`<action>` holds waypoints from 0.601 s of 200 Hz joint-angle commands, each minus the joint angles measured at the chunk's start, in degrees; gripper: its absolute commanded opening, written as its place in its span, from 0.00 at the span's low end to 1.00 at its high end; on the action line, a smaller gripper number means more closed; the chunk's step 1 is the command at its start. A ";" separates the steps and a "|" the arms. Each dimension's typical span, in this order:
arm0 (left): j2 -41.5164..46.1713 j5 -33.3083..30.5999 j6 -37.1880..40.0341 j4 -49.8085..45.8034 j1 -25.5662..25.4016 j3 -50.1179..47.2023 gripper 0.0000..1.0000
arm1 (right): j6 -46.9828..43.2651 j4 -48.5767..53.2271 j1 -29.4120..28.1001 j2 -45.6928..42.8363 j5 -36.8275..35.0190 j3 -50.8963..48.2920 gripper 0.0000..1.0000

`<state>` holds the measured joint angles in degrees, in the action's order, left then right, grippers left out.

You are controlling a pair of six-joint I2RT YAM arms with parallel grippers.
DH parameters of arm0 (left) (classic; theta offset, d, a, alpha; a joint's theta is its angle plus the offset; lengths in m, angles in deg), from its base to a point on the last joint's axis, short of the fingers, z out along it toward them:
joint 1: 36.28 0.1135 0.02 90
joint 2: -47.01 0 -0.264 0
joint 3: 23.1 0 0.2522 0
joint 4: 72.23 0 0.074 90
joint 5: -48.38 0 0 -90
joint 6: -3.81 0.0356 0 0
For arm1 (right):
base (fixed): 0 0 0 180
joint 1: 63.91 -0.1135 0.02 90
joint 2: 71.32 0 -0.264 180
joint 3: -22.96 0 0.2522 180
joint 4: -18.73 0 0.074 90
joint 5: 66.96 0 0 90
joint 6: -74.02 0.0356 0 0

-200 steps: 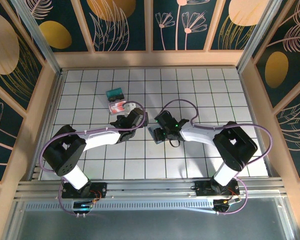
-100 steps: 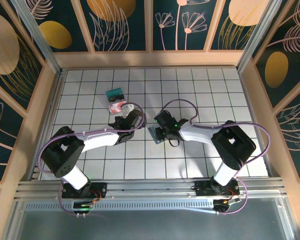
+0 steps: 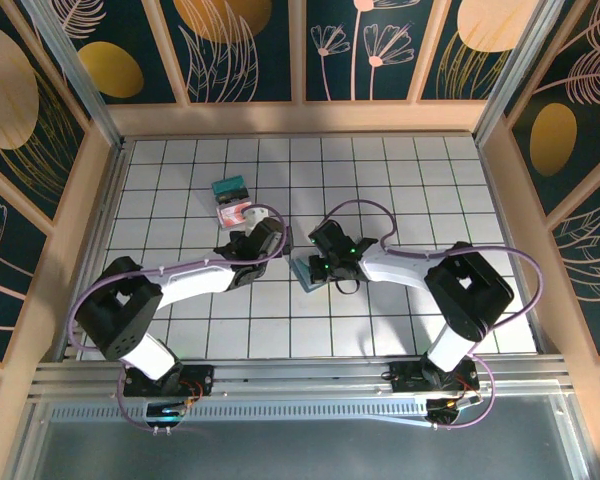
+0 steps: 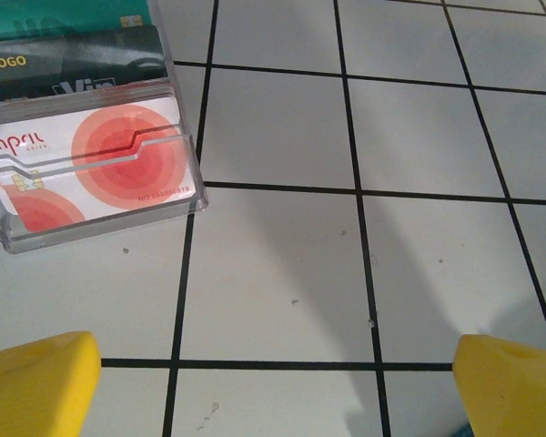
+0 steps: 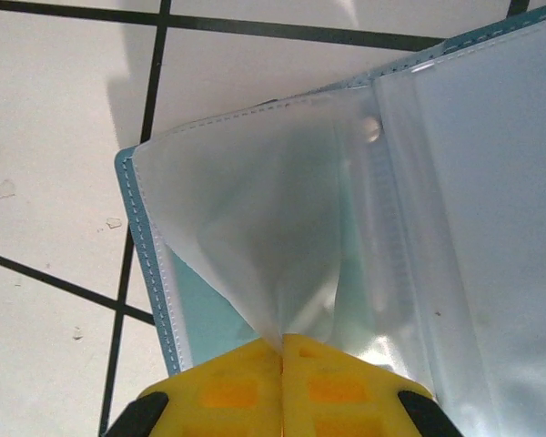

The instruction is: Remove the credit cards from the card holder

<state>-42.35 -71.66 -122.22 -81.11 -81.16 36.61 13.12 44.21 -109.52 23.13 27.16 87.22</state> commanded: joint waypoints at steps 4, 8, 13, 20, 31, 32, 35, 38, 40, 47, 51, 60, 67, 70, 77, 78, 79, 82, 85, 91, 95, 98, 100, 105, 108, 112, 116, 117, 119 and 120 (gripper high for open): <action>2.34 2.33 1.49 -0.94 0.10 -1.70 0.99 | 2.85 -2.48 2.12 -2.73 5.54 -0.73 0.06; 2.53 2.55 1.48 -0.86 0.06 -1.97 0.99 | 3.01 -2.82 2.50 -2.94 6.40 -0.84 0.06; 2.69 2.86 1.48 -0.61 -0.09 -2.24 0.99 | 3.23 -3.39 2.90 -3.11 7.53 -1.12 0.05; 2.79 3.24 1.62 -0.18 -0.27 -2.61 0.99 | 3.42 -4.21 3.55 -3.44 9.02 -1.48 0.04; 2.54 4.11 2.03 0.57 -0.72 -2.86 0.99 | 3.83 -5.38 4.66 -3.66 11.24 -1.96 0.03; 2.49 4.15 2.11 0.65 -0.81 -2.83 0.99 | 3.84 -5.39 4.74 -3.66 11.43 -2.06 0.03; 2.29 4.44 2.28 0.85 -1.01 -2.80 0.99 | 3.96 -5.77 5.08 -3.71 12.04 -2.14 0.03; 2.10 4.67 2.54 1.09 -1.18 -2.67 0.99 | 4.07 -6.02 5.47 -3.76 12.62 -2.28 0.02; 2.05 4.78 2.76 1.20 -1.33 -2.70 0.99 | 4.09 -6.23 5.62 -3.75 13.01 -2.39 0.02; 1.47 4.83 3.57 1.64 -2.06 -2.45 0.99 | 4.36 -6.77 6.19 -3.91 13.92 -2.83 0.02; 1.03 4.77 4.24 1.91 -2.61 -2.25 0.99 | 4.51 -7.09 6.58 -3.97 14.62 -2.94 0.02; -0.15 4.28 5.52 2.06 -3.71 -1.60 0.99 | 4.70 -7.91 7.34 -4.26 15.63 -3.42 0.02; -1.21 3.78 6.49 1.91 -4.46 -0.91 0.99 | 4.90 -8.44 7.78 -4.49 16.43 -3.82 0.02; -1.69 3.52 6.83 1.89 -4.72 -0.60 0.99 | 4.95 -8.60 7.87 -4.58 16.59 -3.96 0.02; -2.76 3.19 7.30 1.86 -5.12 -0.06 0.99 | 5.08 -8.98 8.32 -4.71 17.16 -4.32 0.02; -2.88 3.13 7.34 1.87 -5.21 0.02 0.99 | 5.08 -9.04 8.33 -4.72 17.20 -4.34 0.02; -3.04 3.09 7.36 1.88 -5.30 0.06 0.99 | 5.08 -9.06 8.42 -4.72 17.26 -4.35 0.02; -3.42 3.16 7.45 1.88 -5.38 0.22 0.99 | 5.15 -9.15 8.55 -4.80 17.50 -4.42 0.02; -3.80 3.22 7.42 1.95 -5.45 0.36 0.99 | 5.17 -9.23 8.68 -4.80 17.58 -4.53 0.02; -4.41 3.34 7.47 2.12 -5.52 0.65 0.99 | 5.17 -9.35 8.92 -4.89 17.89 -4.75 0.02; -4.72 3.45 7.47 2.29 -5.54 0.74 0.99 | 5.26 -9.47 9.06 -4.94 18.00 -4.96 0.02; -4.95 3.55 7.47 2.51 -5.63 0.72 0.99 | 5.33 -9.60 9.24 -5.02 18.14 -5.05 0.02; -5.08 3.58 7.53 2.61 -5.65 0.74 0.99 | 5.34 -9.68 9.27 -4.99 18.19 -5.06 0.02; -5.40 3.77 7.51 2.90 -5.67 0.72 0.99 | 5.43 -9.99 9.44 -5.06 18.43 -5.43 0.02; -5.57 3.86 7.55 3.12 -5.66 0.86 0.99 | 5.50 -10.16 9.51 -5.07 18.54 -5.54 0.02; -5.79 4.14 7.69 3.34 -5.66 0.84 0.99 | 5.60 -10.46 9.66 -5.09 18.78 -5.74 0.02; -6.10 4.30 7.80 3.52 -5.65 0.87 0.99 | 5.68 -10.75 9.78 -5.12 19.02 -5.98 0.02; -6.18 4.38 7.86 3.54 -5.65 0.88 0.99 | 5.73 -10.80 9.81 -5.09 19.05 -6.00 0.02; -6.35 4.51 7.96 3.59 -5.65 0.93 0.99 | 5.73 -10.92 9.89 -5.08 19.19 -6.07 0.02; -6.40 4.49 7.98 3.62 -5.61 0.96 0.99 | 5.72 -10.97 9.91 -5.07 19.22 -6.13 0.02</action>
<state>-47.22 -67.84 -116.17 -79.40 -86.86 35.83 17.67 36.19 -100.40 19.75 43.34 82.59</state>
